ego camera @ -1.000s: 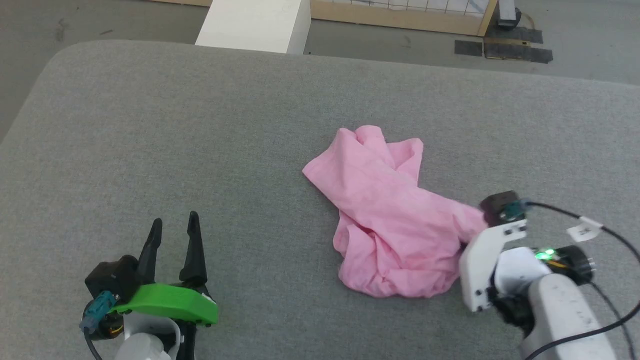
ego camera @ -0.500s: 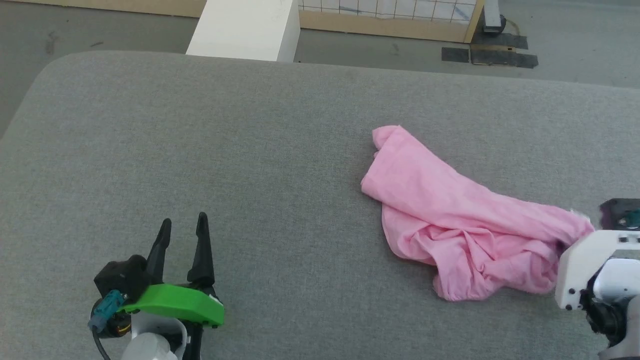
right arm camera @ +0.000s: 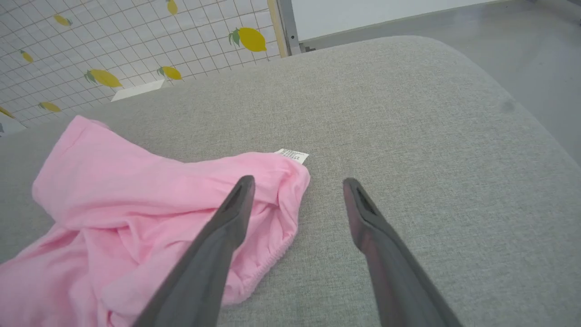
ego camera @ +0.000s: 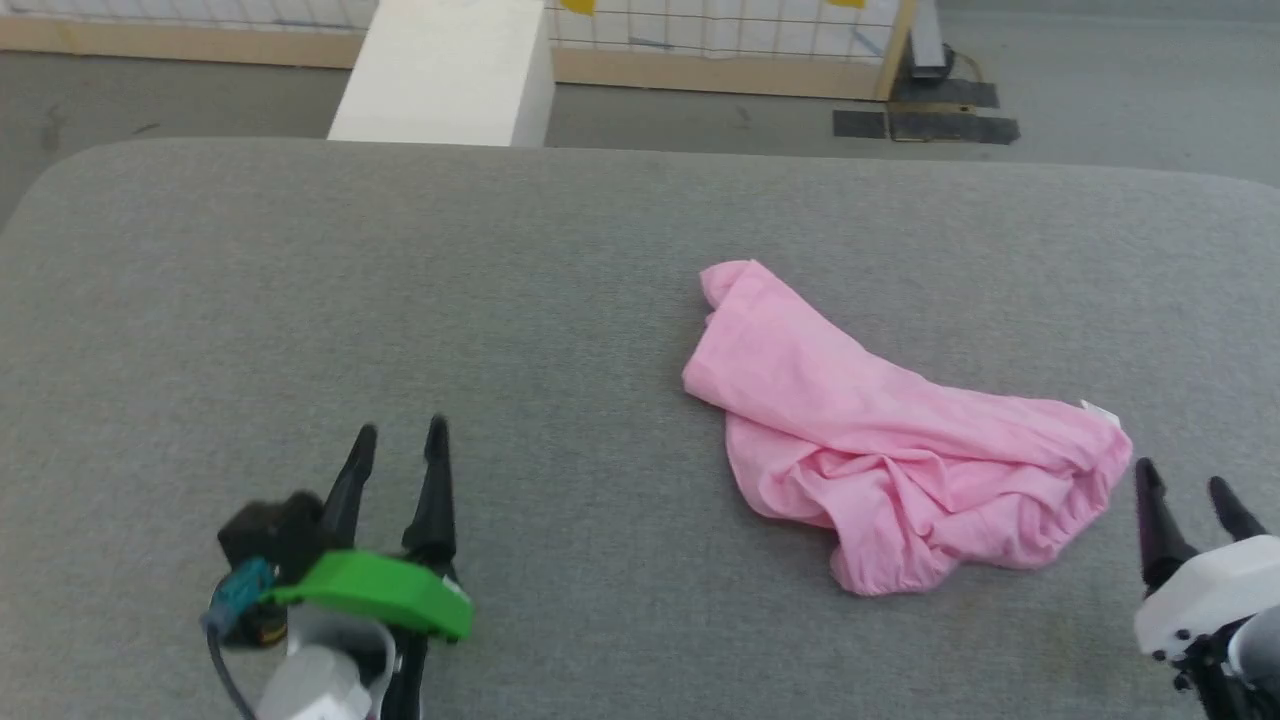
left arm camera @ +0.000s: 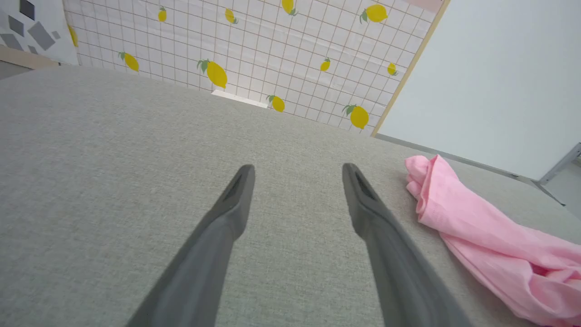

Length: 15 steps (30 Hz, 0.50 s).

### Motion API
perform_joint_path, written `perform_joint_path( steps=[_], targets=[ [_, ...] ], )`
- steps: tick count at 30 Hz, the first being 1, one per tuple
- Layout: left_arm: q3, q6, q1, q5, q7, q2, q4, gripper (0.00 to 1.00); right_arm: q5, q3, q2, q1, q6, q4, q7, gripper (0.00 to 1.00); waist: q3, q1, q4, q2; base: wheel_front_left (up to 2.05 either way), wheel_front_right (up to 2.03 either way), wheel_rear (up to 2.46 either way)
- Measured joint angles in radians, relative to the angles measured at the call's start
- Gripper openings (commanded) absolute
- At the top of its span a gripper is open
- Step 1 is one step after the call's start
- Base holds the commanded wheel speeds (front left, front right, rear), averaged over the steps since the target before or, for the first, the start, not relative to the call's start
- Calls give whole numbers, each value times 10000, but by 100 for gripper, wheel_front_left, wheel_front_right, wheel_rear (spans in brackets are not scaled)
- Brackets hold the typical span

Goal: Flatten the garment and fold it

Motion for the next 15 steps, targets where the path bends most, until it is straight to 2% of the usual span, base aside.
perform_joint_path(
  steps=[4, 10, 15],
  targets=[
    [-376, -146, -1132, -357, 984, 102, 88, 100, 288, 458, 12, 76, 0, 165, -426, 100, 60, 0, -409, 0, 0, 0, 0],
    [-1415, -259, -3325, -982, 4121, 412, 721, 100, 405, 874, 15, 46, 0, 274, -640, 100, 326, 0, -1145, 0, 0, 0, 0],
    [-2502, -267, -4130, -1342, 6508, 541, 1273, 100, 493, 1012, 13, 13, 0, 403, -803, 100, 636, 1, -1731, 0, 0, 0, 0]
  ],
)
